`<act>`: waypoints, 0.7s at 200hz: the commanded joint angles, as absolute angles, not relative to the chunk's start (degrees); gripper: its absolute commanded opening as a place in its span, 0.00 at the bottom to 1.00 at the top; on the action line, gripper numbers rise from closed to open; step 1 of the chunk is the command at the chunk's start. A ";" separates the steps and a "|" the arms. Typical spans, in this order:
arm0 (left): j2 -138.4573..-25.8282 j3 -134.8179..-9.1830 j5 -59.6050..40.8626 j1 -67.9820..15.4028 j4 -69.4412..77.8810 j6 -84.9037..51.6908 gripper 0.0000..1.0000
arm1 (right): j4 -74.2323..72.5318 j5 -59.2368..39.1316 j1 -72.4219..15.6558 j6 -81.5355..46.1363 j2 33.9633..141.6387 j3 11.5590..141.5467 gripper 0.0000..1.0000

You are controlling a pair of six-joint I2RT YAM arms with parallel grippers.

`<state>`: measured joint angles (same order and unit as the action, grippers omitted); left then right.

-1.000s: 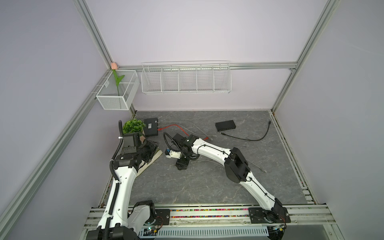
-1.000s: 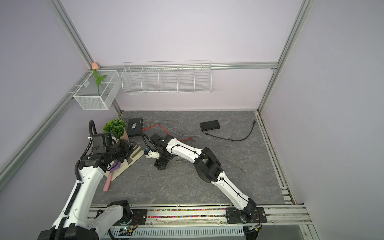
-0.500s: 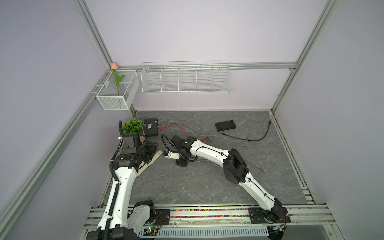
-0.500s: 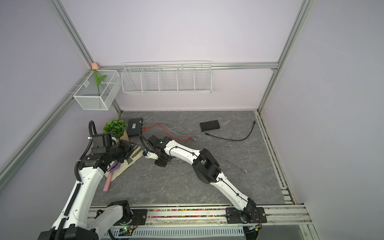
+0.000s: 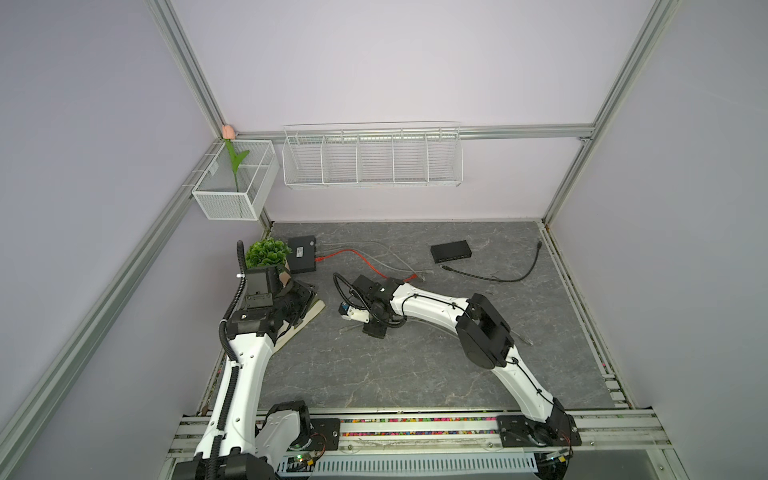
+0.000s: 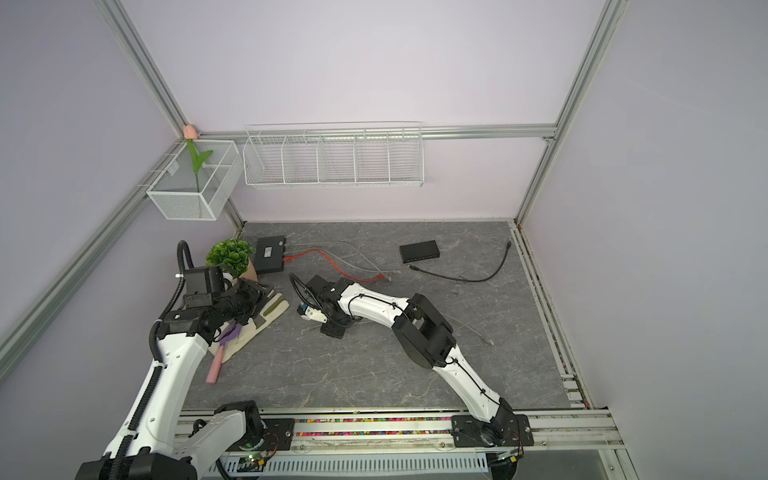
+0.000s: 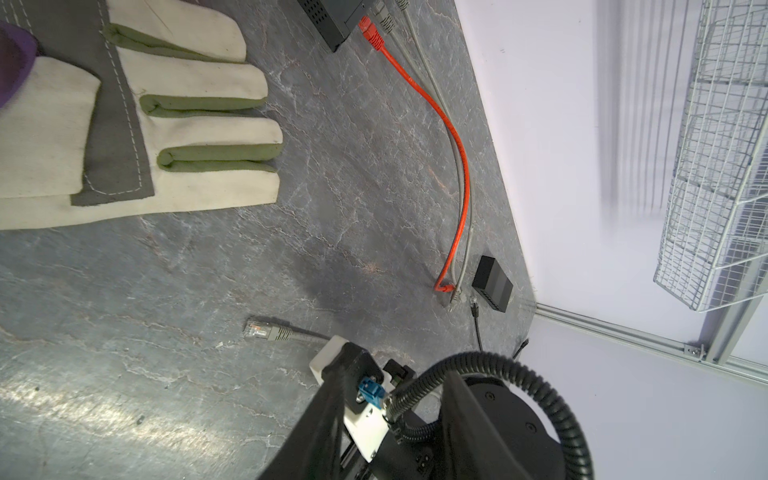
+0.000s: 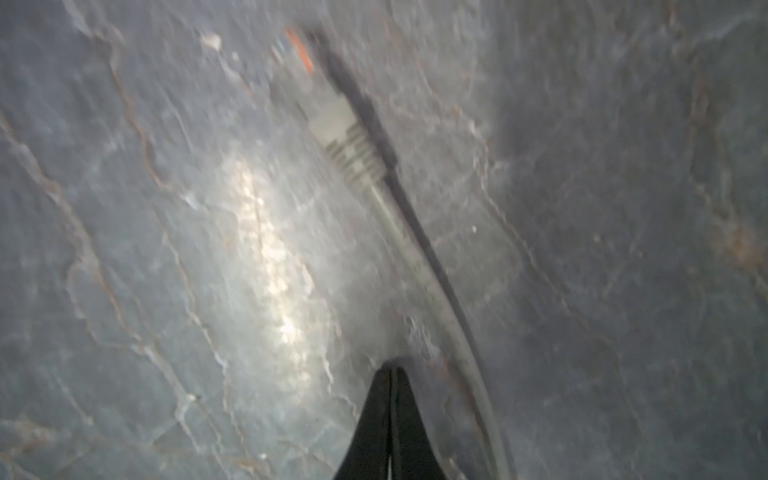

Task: Insert the plug into the switch port
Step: 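Lower the right gripper and grasp the grey cable just behind its plug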

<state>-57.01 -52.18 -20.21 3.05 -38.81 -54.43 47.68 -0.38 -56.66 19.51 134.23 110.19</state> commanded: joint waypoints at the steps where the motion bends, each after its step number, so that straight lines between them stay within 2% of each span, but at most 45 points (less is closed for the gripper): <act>1: -56.86 -52.03 -20.29 3.49 -37.83 -55.17 0.40 | 51.19 2.05 -54.90 19.56 133.13 106.57 0.09; 29: -57.00 -52.86 -20.17 3.43 -37.69 -54.96 0.40 | 49.50 -0.27 -55.15 21.23 129.74 108.44 0.42; 33: -57.06 -52.98 -20.14 3.44 -37.78 -54.96 0.40 | 49.83 -0.25 -55.16 21.31 129.88 109.52 0.44; 71: -56.92 -53.22 -20.08 3.42 -37.97 -54.92 0.39 | 56.59 -0.62 -55.17 22.49 134.96 121.37 0.46; 140: -57.47 -53.31 -20.13 3.45 -37.79 -54.94 0.39 | 58.10 -3.65 -53.98 22.71 140.93 126.23 0.43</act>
